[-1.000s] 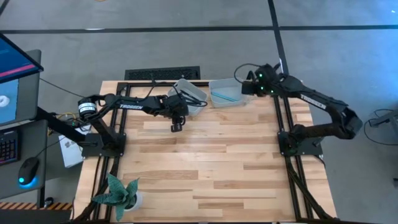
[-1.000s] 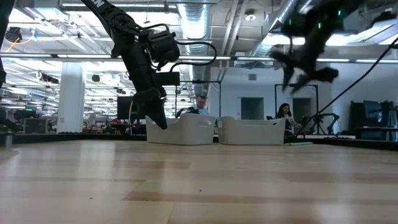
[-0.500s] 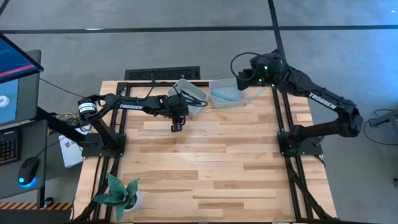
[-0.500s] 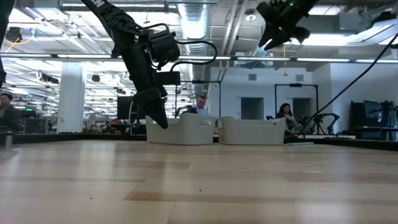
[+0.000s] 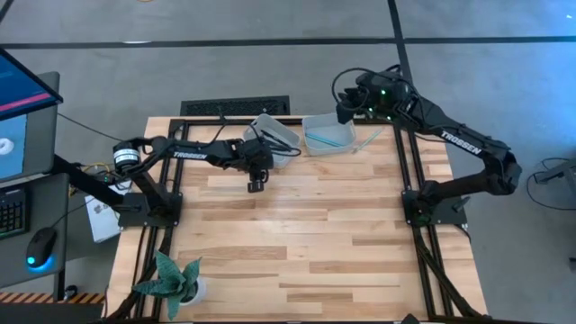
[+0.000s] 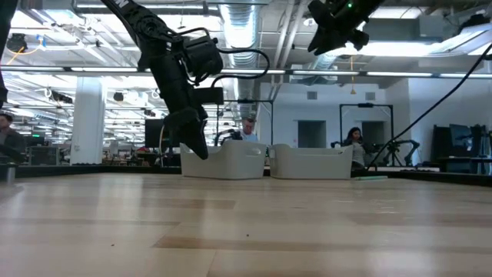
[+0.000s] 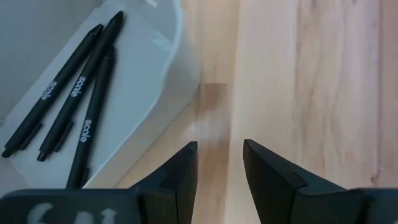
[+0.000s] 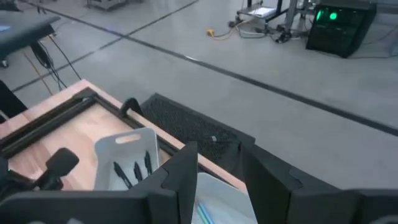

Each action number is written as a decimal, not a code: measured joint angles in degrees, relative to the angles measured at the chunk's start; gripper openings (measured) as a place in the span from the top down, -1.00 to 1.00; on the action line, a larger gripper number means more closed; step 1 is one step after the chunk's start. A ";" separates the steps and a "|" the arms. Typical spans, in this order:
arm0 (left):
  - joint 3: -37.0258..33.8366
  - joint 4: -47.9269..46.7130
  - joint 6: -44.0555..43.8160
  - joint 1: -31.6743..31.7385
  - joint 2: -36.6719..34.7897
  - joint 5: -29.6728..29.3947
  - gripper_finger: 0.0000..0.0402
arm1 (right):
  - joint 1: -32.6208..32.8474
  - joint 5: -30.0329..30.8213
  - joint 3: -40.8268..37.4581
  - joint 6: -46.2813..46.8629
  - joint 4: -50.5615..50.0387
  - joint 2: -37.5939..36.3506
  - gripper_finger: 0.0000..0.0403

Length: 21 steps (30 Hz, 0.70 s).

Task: Sort pens & pencils
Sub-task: Put the light green pencil into the right gray bin

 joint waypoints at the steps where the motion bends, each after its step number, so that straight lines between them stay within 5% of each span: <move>1: -0.02 -0.12 0.02 -0.18 0.00 0.00 0.39 | 0.11 0.00 0.01 -0.23 -0.10 0.17 0.28; 6: -0.02 -0.48 1.40 -0.93 0.00 0.03 0.39 | 0.12 0.02 0.01 -6.56 -3.70 0.32 0.28; 12: -0.02 -0.44 1.48 -0.97 0.00 0.00 0.39 | -1.65 -0.09 -0.01 14.12 -10.42 0.32 0.28; 21: -0.02 -0.39 3.43 -0.97 0.00 -0.45 0.39 | -8.26 -0.17 -0.01 24.26 -23.02 1.04 0.34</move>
